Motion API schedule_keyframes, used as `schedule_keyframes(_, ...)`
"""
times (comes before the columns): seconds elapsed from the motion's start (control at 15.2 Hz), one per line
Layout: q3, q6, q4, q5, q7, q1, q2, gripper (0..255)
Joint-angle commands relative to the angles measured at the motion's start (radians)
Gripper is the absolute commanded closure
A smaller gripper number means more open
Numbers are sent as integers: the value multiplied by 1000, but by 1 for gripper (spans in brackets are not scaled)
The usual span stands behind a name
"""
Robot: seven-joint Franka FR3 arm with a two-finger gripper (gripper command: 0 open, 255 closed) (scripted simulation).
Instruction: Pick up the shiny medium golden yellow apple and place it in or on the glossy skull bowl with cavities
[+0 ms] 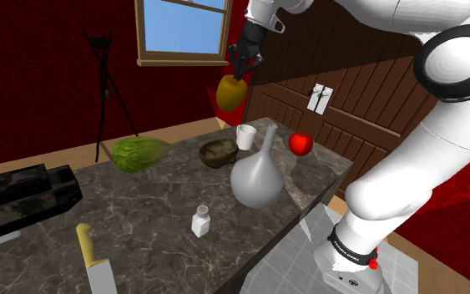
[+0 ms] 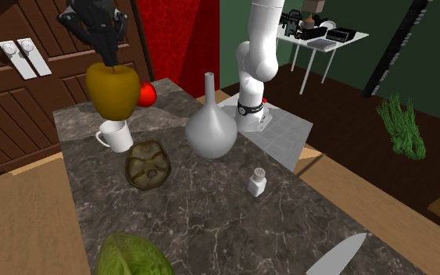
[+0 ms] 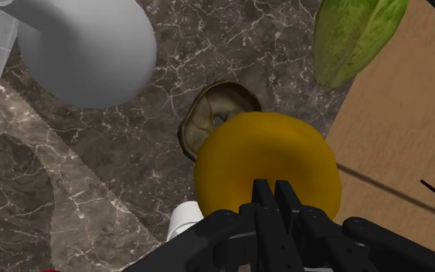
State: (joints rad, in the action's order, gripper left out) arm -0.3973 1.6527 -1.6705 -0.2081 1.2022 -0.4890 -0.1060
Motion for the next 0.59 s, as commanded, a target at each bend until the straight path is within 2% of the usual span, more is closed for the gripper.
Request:
schedule_keyframes(0.0, 2, 21, -21, 0, -10, -2, 1, 255)
schedule_keyframes(0.53, 1, 128, -148, -11, -32, 0, -18, 255)
